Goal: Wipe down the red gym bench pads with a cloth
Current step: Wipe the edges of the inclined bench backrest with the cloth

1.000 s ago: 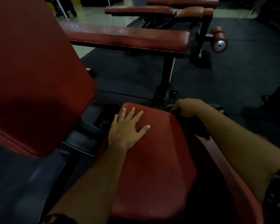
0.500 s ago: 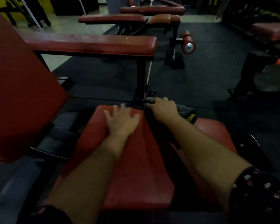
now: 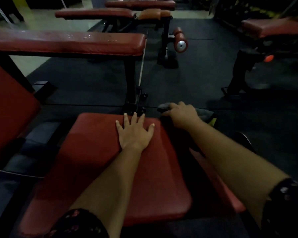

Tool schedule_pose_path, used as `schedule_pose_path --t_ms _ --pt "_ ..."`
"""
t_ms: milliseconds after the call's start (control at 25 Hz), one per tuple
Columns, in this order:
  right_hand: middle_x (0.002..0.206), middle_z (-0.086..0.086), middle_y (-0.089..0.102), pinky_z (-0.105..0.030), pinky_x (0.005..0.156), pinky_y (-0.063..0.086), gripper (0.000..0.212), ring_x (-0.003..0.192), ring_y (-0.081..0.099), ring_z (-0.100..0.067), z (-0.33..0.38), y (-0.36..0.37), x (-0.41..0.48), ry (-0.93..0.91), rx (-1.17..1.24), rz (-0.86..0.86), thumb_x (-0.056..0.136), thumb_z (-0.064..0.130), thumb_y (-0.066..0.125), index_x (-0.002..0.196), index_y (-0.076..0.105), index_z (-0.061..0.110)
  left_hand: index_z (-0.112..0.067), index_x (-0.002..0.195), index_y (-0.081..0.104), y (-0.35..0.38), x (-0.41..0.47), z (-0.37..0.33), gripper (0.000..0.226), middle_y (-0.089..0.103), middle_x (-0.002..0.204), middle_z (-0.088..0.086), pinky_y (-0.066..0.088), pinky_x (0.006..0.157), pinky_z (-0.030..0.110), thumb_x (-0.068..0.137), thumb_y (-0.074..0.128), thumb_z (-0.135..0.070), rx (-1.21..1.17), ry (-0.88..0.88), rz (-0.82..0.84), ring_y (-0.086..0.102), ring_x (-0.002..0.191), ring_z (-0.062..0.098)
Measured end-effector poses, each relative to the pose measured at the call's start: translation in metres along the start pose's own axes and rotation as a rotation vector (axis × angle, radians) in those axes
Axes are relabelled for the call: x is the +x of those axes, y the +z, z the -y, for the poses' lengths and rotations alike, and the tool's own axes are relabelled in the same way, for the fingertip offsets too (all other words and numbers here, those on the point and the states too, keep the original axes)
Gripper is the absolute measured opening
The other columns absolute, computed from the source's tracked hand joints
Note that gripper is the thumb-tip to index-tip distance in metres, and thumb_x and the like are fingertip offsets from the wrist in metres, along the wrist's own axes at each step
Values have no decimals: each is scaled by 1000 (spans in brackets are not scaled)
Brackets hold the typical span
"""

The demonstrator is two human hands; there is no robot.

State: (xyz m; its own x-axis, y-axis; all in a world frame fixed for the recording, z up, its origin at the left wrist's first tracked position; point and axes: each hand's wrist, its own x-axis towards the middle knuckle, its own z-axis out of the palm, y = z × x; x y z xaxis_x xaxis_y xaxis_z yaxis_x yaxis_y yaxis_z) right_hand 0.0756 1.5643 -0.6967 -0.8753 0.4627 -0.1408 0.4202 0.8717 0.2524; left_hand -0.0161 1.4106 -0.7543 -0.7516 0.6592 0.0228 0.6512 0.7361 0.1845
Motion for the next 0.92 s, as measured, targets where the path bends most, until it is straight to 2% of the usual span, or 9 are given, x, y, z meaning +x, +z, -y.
schedule_pose_path --t_ms 80,200,280,400,480,560,680,800,920 --pt "141 0 38 -43 91 41 41 122 40 -28 -4 5 -14 -23 14 -98 101 33 40 139 42 48 -36 154 18 -3 0 -1 70 14 163 -4 0 118 58 93 20 -69 -3 -2 7 -2 150 27" --pt "142 0 38 -43 93 40 45 122 39 -28 -53 21 -46 127 48 -50 100 29 43 139 40 49 -38 153 20 -3 -4 1 66 15 163 -5 -3 118 57 94 24 -67 -17 16 26 -3 151 25" --pt "143 0 38 -44 95 40 45 123 39 -29 -63 24 -59 233 73 -25 99 29 45 140 40 48 -38 152 25 -10 -5 0 57 18 162 -6 -3 119 53 98 33 -55 -58 182 -14 0 151 21" --pt "143 -1 37 -43 93 42 45 125 38 -30 -51 31 -61 149 35 -145 100 34 43 143 37 45 -35 151 28 -23 -10 -38 55 17 162 -10 -1 121 46 99 44 -40 -81 505 -18 1 150 14" --pt "146 -1 35 -42 90 43 46 123 40 -31 -65 40 -69 119 70 -209 100 33 42 143 36 47 -33 154 23 -16 -21 -78 58 12 163 -9 -1 121 47 99 39 -46 -91 512 26 1 150 14" --pt "148 2 33 -43 92 43 53 122 40 -31 -92 55 -84 235 232 -132 97 25 47 142 34 51 -33 155 15 2 -37 -96 63 7 164 -7 -2 121 49 98 30 -56 -35 474 97 -1 150 15" --pt "147 4 34 -46 94 46 60 121 42 -30 -108 66 -90 338 350 -49 94 17 49 141 36 52 -36 155 12 11 -34 -92 66 5 164 -8 -2 121 49 96 26 -62 2 444 125 -2 150 15" --pt "145 1 36 -47 93 46 62 123 44 -34 -99 67 -78 364 504 -83 93 13 46 142 37 49 -36 155 11 11 -34 -92 66 5 164 -8 -1 121 48 96 25 -62 13 467 115 -2 150 15" --pt "148 -2 33 -48 100 43 65 126 42 -35 -101 77 -92 387 586 -93 91 9 44 141 38 49 -35 155 12 13 -32 -91 67 6 164 -7 0 121 48 96 25 -62 2 478 82 -1 150 15"
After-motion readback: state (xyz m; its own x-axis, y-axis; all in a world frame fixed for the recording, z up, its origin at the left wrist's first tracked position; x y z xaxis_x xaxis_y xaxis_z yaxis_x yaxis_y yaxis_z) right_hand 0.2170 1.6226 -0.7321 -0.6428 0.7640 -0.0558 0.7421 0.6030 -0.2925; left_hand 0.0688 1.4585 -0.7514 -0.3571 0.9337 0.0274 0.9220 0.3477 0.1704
